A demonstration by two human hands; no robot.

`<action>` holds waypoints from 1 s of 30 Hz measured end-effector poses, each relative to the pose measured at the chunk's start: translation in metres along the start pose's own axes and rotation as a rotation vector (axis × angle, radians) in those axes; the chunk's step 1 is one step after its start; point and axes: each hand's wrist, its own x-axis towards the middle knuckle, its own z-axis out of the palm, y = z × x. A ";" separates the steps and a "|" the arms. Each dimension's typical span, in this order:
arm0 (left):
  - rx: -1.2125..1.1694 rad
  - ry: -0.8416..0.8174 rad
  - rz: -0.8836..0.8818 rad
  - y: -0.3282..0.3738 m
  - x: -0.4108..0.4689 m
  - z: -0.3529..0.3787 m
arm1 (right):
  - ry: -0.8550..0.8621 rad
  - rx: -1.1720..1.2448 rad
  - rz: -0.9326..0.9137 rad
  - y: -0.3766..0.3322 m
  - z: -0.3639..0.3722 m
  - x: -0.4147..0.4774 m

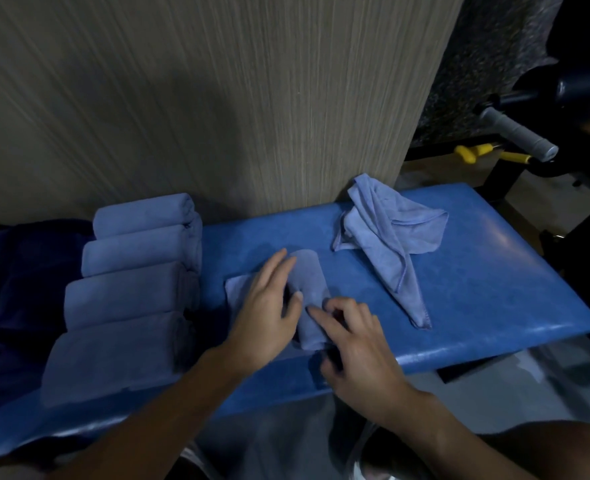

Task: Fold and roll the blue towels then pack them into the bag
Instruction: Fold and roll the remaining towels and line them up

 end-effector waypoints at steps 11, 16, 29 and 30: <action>0.485 -0.309 0.092 -0.026 -0.019 -0.003 | 0.037 0.070 0.486 -0.010 -0.005 0.017; 0.490 -0.274 0.029 -0.036 -0.025 -0.006 | -0.032 0.100 0.534 -0.011 0.000 0.024; 0.207 -0.137 -0.014 -0.018 -0.007 -0.010 | 0.168 0.389 0.581 0.004 -0.008 0.035; 0.250 -0.110 0.026 -0.018 -0.003 -0.015 | 0.168 0.363 0.531 0.003 -0.007 0.034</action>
